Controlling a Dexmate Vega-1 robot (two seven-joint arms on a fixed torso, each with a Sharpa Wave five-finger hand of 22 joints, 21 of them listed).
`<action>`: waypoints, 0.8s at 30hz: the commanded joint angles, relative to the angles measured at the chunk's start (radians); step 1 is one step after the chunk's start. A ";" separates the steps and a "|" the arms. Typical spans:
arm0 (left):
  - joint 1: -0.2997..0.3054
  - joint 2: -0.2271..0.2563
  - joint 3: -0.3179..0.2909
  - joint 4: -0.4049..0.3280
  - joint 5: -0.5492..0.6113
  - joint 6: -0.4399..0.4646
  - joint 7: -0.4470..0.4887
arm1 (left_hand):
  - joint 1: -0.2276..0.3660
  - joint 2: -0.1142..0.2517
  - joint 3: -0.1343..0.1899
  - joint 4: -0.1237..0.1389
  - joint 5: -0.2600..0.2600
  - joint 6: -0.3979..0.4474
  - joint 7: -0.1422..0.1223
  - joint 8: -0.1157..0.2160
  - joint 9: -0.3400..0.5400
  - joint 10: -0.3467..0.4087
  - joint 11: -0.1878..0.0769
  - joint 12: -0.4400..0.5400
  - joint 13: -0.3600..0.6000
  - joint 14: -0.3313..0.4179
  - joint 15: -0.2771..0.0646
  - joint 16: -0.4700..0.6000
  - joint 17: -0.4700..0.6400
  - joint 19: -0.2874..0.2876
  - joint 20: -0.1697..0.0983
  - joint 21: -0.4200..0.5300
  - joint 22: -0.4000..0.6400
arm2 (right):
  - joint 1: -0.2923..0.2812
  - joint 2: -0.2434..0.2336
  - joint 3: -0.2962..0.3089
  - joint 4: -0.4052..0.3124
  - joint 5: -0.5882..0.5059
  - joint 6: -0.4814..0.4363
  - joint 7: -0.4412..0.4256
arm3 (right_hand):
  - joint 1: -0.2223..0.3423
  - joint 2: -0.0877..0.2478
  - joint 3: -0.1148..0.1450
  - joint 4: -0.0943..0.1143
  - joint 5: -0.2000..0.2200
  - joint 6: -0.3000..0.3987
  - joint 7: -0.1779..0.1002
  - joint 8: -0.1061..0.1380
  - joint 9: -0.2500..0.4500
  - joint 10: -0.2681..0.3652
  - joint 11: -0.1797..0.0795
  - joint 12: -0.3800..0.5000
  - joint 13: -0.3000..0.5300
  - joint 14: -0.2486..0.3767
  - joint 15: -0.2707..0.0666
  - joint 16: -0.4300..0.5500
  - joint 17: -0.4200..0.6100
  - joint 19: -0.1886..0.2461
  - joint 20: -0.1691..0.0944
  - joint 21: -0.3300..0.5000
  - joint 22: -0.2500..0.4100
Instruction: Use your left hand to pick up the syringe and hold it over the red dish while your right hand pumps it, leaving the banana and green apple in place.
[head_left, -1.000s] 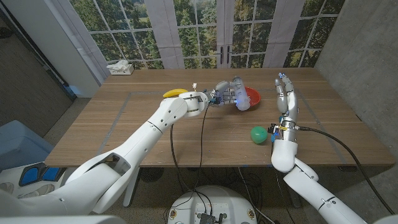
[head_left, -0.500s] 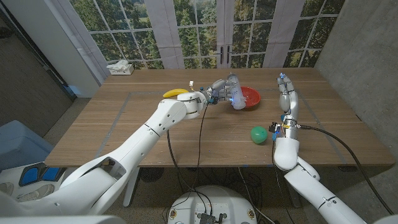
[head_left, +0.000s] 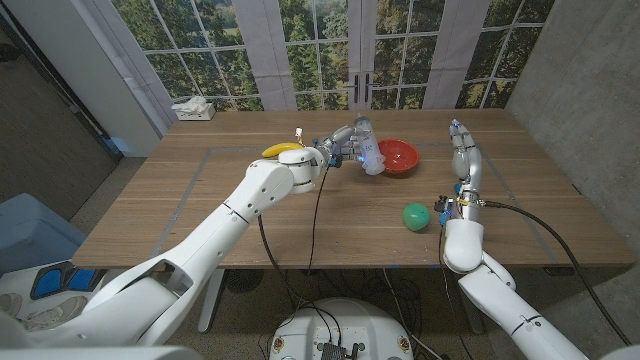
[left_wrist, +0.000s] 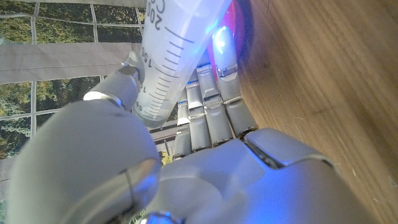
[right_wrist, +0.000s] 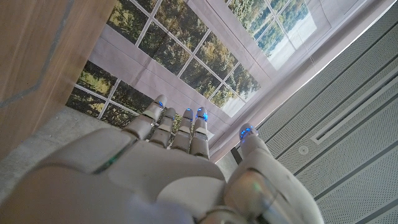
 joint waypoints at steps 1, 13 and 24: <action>-0.002 0.043 -0.012 -0.074 0.020 0.104 0.093 | 0.076 0.147 0.055 0.041 0.010 0.194 -0.099 0.014 0.077 0.299 -0.277 0.010 0.004 0.252 -0.294 0.015 0.010 0.020 -0.160 0.011 0.001 | 0.008 0.016 0.017 0.017 0.048 0.031 0.041 | -0.001 0.002 0.002 0.006 0.002 0.000 0.002 -0.004 0.002 0.001 0.007 -0.001 0.004 0.010 -0.025 0.007 0.003 0.007 0.002 -0.004 0.002; -0.065 0.083 0.005 -0.086 0.044 0.257 0.117 | 0.094 0.134 0.056 0.033 0.015 0.210 -0.089 0.009 0.065 0.309 -0.268 0.020 0.024 0.261 -0.295 0.036 0.033 0.026 -0.162 0.016 0.001 | -0.007 0.032 0.038 0.017 0.068 0.060 0.048 | -0.003 0.003 0.003 0.007 0.002 -0.003 0.003 -0.004 0.002 0.001 0.008 -0.001 0.005 0.011 -0.022 0.008 0.005 0.008 0.002 -0.005 0.003; -0.118 0.085 0.028 -0.080 0.087 0.405 0.154 | 0.106 0.125 0.054 0.031 0.016 0.221 -0.081 0.003 0.056 0.310 -0.269 0.028 0.042 0.263 -0.295 0.047 0.047 0.022 -0.163 0.017 0.001 | -0.020 0.036 0.057 0.011 0.119 0.084 0.090 | -0.004 0.000 0.002 0.008 0.002 -0.005 0.008 -0.004 0.002 0.000 0.014 -0.002 0.005 0.010 -0.018 0.008 0.006 0.009 0.005 -0.007 0.003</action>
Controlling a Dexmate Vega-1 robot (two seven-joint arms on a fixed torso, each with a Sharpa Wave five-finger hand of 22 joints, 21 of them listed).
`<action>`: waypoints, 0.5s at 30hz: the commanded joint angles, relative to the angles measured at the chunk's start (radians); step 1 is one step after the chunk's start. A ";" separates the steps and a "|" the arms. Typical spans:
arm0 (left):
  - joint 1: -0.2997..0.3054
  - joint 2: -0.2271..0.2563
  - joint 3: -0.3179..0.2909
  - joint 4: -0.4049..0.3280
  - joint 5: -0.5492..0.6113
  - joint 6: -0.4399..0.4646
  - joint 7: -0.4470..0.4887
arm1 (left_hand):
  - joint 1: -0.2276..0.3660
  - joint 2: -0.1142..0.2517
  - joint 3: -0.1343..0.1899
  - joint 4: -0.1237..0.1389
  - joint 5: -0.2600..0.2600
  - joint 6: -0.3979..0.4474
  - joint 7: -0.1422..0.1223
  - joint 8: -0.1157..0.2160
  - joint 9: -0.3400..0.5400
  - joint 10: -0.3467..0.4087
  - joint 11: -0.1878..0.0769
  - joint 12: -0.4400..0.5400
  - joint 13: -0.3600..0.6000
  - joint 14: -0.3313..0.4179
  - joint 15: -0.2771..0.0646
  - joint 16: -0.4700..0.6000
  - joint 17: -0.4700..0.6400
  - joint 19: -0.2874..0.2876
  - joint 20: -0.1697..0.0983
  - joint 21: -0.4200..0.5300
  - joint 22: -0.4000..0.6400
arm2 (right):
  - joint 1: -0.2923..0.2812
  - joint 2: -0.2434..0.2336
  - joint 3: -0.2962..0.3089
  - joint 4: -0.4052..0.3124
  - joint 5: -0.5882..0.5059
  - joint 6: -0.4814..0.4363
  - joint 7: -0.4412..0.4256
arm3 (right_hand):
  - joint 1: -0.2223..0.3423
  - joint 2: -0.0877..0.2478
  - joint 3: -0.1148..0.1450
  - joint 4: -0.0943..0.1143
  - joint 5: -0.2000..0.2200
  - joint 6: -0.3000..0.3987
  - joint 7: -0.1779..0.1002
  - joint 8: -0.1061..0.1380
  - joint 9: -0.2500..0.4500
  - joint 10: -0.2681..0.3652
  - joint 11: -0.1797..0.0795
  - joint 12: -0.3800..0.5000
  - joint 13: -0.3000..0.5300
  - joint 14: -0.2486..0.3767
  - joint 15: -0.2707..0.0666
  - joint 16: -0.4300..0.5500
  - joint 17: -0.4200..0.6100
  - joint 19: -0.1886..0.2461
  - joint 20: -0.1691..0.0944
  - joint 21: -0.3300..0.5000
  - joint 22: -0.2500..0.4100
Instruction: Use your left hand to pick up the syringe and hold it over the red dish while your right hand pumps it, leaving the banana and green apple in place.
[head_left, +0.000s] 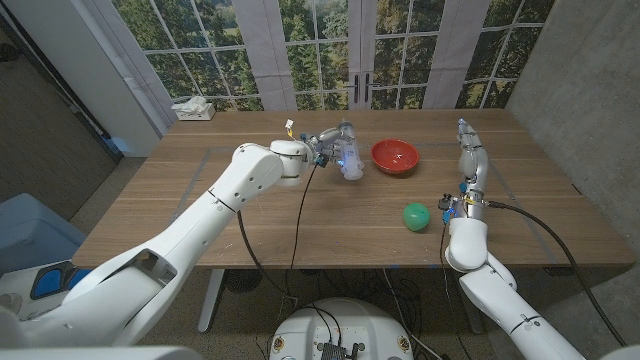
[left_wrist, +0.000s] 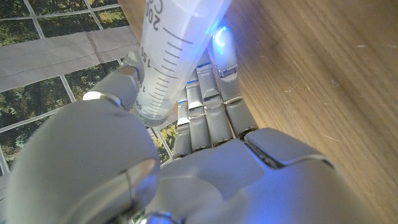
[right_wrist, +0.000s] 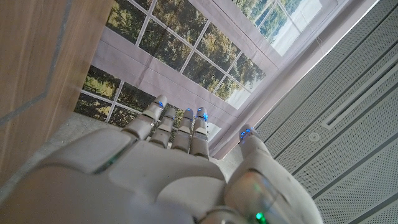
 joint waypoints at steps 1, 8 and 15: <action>-0.057 0.008 0.019 0.005 0.036 0.166 0.036 | 0.107 0.124 0.052 0.034 0.016 0.222 -0.080 -0.003 0.055 0.295 -0.283 0.011 0.009 0.257 -0.297 0.010 0.024 0.026 -0.158 0.005 0.001 | -0.013 0.001 0.020 -0.003 0.061 0.032 0.055 | 0.010 0.013 0.001 0.007 0.002 -0.001 0.005 -0.004 0.002 0.000 0.008 -0.002 0.005 0.010 -0.016 0.003 0.003 0.006 0.001 -0.002 0.003; -0.103 0.012 0.061 0.013 0.094 0.272 0.048 | 0.114 0.120 0.050 0.034 0.017 0.227 -0.078 -0.009 0.050 0.295 -0.283 0.016 0.019 0.257 -0.297 0.014 0.030 0.021 -0.159 0.005 0.001 | -0.015 -0.023 0.022 0.010 0.195 0.089 0.182 | 0.036 0.001 0.013 -0.022 0.010 -0.015 0.012 -0.007 0.002 -0.010 0.012 -0.007 0.005 0.005 -0.009 -0.005 -0.005 0.002 0.012 -0.006 0.002; -0.149 0.022 0.112 0.033 0.151 0.345 0.004 | 0.120 0.117 0.049 0.035 0.018 0.229 -0.079 -0.017 0.044 0.291 -0.285 0.019 0.029 0.252 -0.297 0.018 0.038 0.010 -0.159 0.004 0.002 | -0.026 -0.009 0.030 0.005 0.195 0.100 0.188 | 0.050 -0.002 0.018 -0.037 0.014 -0.020 0.014 -0.007 0.002 -0.013 0.015 -0.008 0.004 0.003 -0.005 -0.010 -0.010 -0.002 0.017 -0.008 0.002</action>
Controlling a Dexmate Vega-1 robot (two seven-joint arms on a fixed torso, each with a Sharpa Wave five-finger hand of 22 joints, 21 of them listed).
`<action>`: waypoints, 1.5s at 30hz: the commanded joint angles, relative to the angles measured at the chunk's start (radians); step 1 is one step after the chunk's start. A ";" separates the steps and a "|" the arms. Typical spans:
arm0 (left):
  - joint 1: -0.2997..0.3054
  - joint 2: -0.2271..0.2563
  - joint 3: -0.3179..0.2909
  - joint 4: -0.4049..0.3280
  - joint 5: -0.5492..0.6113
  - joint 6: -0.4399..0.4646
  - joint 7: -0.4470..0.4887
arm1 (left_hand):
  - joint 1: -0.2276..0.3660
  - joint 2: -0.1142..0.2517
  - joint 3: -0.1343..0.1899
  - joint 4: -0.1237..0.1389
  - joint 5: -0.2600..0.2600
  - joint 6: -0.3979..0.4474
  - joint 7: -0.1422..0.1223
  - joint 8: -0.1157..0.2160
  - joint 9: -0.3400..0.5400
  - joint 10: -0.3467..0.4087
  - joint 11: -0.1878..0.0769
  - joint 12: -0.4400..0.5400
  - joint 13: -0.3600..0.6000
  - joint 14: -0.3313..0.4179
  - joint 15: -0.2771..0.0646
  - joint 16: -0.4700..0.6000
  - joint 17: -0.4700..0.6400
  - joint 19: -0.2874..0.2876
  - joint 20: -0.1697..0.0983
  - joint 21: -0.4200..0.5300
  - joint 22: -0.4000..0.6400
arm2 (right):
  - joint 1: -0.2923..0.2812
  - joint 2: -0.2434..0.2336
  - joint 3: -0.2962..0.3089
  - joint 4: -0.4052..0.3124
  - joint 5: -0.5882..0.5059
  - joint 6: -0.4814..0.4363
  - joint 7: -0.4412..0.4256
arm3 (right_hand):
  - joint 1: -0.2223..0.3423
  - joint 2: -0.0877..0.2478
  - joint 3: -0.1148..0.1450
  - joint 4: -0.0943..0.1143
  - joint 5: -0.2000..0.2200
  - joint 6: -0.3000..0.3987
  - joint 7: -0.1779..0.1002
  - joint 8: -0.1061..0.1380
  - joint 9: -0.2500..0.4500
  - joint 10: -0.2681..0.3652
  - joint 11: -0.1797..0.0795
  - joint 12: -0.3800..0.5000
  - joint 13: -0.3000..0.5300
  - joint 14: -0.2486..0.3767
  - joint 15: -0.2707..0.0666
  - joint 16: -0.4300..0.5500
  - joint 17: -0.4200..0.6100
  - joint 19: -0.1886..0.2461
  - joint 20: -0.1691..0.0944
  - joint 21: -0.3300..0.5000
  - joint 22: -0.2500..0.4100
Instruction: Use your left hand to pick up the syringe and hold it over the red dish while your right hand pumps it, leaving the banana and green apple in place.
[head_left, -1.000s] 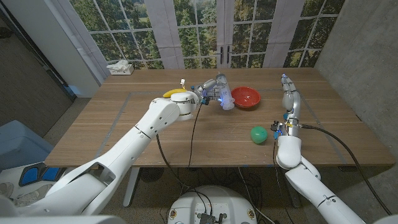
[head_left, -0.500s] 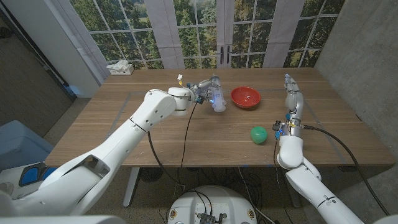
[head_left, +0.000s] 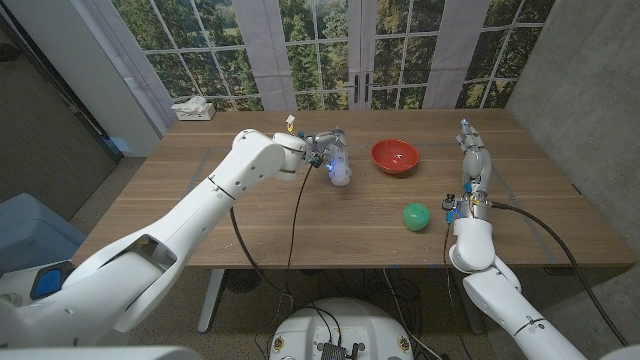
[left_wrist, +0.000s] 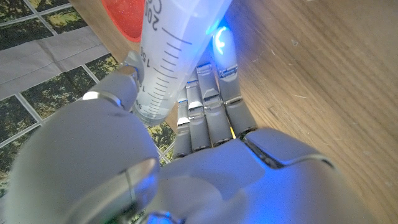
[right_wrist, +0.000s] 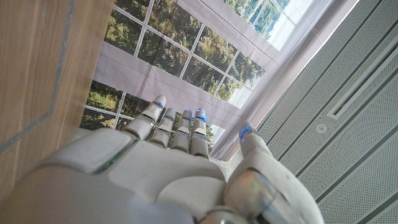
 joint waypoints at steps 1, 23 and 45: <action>-0.081 0.009 0.078 0.029 0.097 0.166 -0.029 | 0.120 0.117 0.049 0.035 0.018 0.219 -0.080 -0.005 0.043 0.291 -0.285 0.010 0.008 0.251 -0.297 0.008 0.024 0.010 -0.159 0.004 0.002 | -0.015 0.000 0.014 0.003 0.073 0.045 0.078 | 0.011 -0.002 0.004 -0.009 0.006 -0.005 -0.002 -0.001 0.002 0.000 0.003 -0.003 0.004 0.003 -0.004 -0.002 0.000 -0.002 0.002 -0.001 0.002; -0.184 -0.017 0.248 0.118 0.304 0.286 -0.135 | 0.139 0.077 0.019 0.031 0.016 0.260 -0.117 -0.042 0.013 0.269 -0.300 0.010 0.013 0.218 -0.299 0.010 0.042 -0.028 -0.159 0.011 0.007 | -0.040 0.017 0.031 -0.012 0.064 0.049 0.092 | 0.016 -0.004 0.003 -0.020 0.008 -0.006 -0.003 0.001 0.002 -0.001 0.002 -0.002 0.005 0.005 -0.001 -0.003 0.000 -0.003 0.003 -0.002 0.003; -0.303 -0.050 0.409 0.214 0.434 0.354 -0.255 | 0.041 -0.009 -0.083 0.070 0.017 0.083 -0.156 -0.204 -0.060 -0.065 -0.262 -0.070 -0.021 -0.057 -0.294 -0.105 0.022 -0.166 -0.108 -0.061 -0.016 | -0.013 0.028 0.024 0.011 0.061 0.047 0.100 | 0.010 -0.001 -0.001 -0.020 0.007 -0.009 -0.002 0.002 0.002 -0.001 0.006 -0.002 0.006 0.007 0.003 -0.002 0.002 -0.002 0.006 -0.002 0.003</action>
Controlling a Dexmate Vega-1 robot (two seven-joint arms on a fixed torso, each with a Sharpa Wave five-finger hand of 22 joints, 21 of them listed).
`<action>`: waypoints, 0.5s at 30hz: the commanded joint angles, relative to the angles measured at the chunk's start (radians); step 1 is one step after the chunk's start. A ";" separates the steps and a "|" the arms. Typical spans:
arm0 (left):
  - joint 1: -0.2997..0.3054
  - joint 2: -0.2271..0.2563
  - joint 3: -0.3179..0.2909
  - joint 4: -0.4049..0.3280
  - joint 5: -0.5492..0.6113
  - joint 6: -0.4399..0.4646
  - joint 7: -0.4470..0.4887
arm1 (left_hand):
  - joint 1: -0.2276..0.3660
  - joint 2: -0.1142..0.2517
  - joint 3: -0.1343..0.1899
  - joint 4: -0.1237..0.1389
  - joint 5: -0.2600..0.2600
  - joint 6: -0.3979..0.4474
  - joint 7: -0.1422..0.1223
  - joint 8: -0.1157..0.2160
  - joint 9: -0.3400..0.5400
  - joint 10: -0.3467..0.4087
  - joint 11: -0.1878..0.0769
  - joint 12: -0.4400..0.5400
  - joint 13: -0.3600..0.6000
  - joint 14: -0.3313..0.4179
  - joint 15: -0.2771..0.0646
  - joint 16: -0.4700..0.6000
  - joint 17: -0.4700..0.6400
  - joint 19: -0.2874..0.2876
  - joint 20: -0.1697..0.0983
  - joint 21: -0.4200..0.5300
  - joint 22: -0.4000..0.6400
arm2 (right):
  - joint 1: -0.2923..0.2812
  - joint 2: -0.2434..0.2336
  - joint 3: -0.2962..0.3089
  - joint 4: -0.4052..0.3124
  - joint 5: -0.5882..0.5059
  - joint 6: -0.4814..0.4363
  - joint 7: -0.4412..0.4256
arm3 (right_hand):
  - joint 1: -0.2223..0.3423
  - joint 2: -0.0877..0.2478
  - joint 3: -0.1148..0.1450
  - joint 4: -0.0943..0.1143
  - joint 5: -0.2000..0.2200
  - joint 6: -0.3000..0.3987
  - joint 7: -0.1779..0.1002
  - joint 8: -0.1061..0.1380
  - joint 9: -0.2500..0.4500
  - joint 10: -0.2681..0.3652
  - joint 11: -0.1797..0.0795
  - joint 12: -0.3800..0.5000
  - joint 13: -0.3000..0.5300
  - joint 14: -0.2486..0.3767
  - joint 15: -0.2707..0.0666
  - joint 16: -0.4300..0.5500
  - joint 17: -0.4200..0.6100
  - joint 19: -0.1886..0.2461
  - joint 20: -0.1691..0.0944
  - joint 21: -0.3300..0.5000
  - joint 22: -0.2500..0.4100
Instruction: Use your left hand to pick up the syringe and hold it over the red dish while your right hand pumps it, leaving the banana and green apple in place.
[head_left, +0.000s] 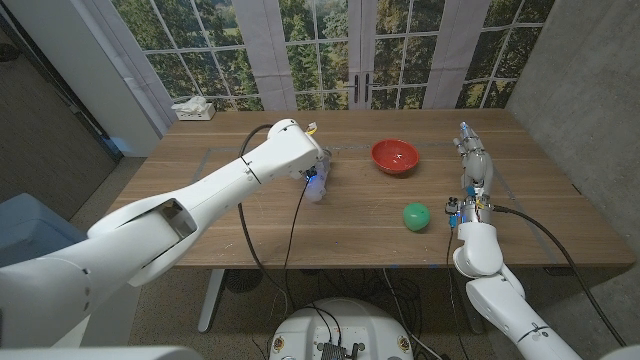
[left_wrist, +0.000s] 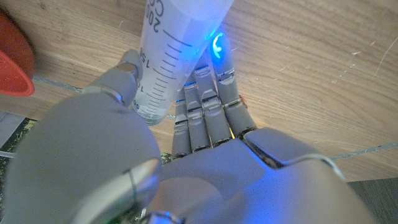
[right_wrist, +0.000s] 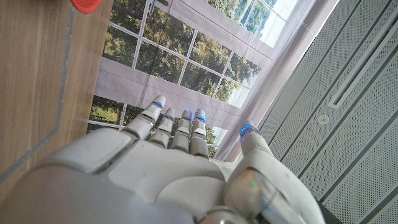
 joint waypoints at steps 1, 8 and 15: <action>-0.076 -0.015 0.101 0.057 0.079 0.041 -0.092 | -0.031 0.040 -0.028 0.010 0.017 -0.004 -0.077 -0.014 -0.021 -0.001 -0.129 -0.022 -0.019 -0.007 -0.207 -0.049 -0.007 -0.038 -0.074 -0.069 -0.010 | 0.019 0.006 -0.005 0.018 -0.005 0.003 0.005 | 0.006 0.002 0.000 -0.001 0.007 -0.006 0.003 0.002 0.002 -0.001 0.005 -0.002 0.006 0.007 0.003 -0.002 0.005 -0.002 0.007 -0.002 0.004; -0.092 -0.016 0.120 0.064 0.097 0.039 -0.123 | -0.141 -0.013 -0.111 0.010 0.005 -0.201 -0.082 -0.016 -0.084 -0.301 -0.071 -0.034 -0.082 -0.270 -0.120 -0.115 0.004 -0.129 0.046 -0.210 -0.010 | 0.026 0.008 -0.007 0.021 -0.018 -0.006 -0.004 | 0.001 0.003 -0.002 0.001 0.006 -0.006 0.003 0.002 0.002 -0.001 0.006 -0.002 0.006 0.010 0.003 -0.001 0.006 -0.002 0.008 -0.002 0.004; -0.108 -0.005 0.139 0.059 0.108 0.033 -0.156 | -0.215 -0.035 -0.197 0.023 0.000 -0.385 -0.082 -0.018 -0.143 -0.540 -0.009 -0.037 -0.146 -0.467 -0.010 -0.166 -0.021 -0.263 0.149 -0.340 -0.009 | 0.036 0.009 -0.012 0.029 -0.024 -0.005 -0.006 | -0.003 0.003 -0.005 0.003 0.006 -0.007 0.004 0.003 0.002 -0.001 0.008 -0.002 0.006 0.012 0.007 0.000 0.007 -0.002 0.011 -0.002 0.004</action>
